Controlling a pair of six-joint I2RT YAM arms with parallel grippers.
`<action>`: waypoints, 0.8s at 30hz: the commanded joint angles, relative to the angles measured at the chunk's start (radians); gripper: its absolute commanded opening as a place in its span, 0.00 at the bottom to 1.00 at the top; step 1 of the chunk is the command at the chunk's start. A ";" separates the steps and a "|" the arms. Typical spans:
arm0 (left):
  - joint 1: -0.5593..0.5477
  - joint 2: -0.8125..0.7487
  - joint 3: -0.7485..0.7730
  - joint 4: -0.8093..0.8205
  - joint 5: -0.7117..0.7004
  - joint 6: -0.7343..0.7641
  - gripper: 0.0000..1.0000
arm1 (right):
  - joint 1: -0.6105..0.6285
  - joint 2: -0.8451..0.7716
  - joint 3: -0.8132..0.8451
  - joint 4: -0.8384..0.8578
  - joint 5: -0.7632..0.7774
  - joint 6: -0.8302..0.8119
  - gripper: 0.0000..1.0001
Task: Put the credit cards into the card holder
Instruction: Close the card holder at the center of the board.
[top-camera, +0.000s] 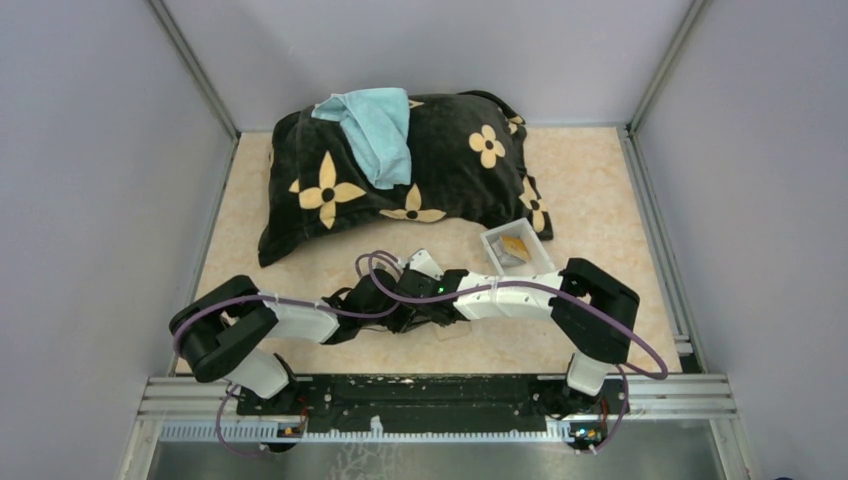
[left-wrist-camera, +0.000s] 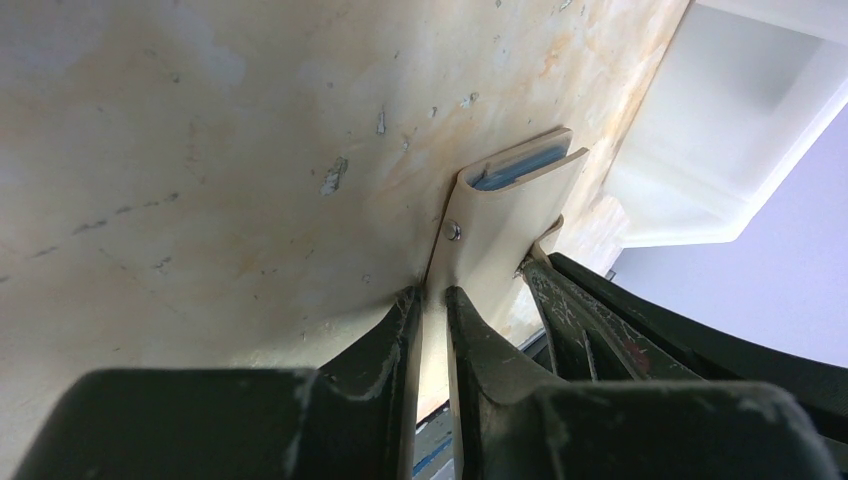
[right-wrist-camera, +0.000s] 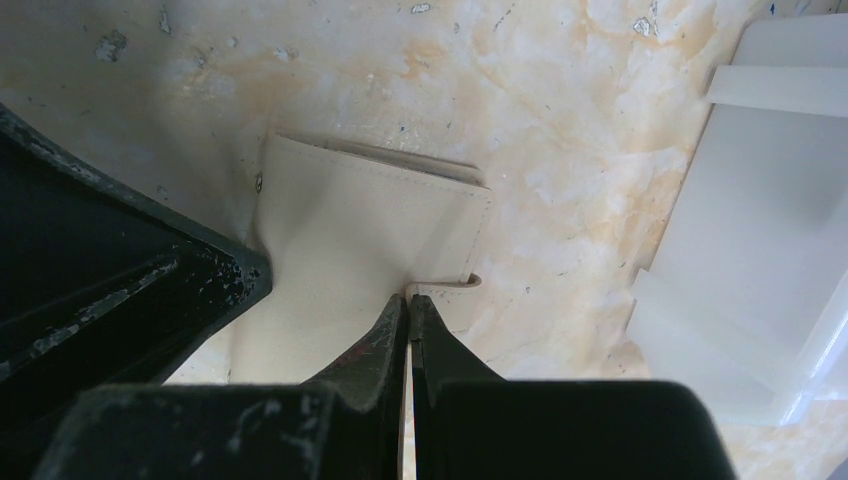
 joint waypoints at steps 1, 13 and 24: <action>-0.008 0.033 0.008 -0.113 -0.019 0.037 0.22 | 0.049 0.028 -0.008 -0.073 -0.052 0.043 0.00; -0.027 0.045 0.022 -0.114 -0.021 0.037 0.22 | 0.066 0.032 0.015 -0.086 -0.041 0.073 0.06; -0.058 -0.058 0.054 -0.218 -0.062 0.106 0.30 | 0.065 0.047 0.001 -0.069 -0.051 0.095 0.05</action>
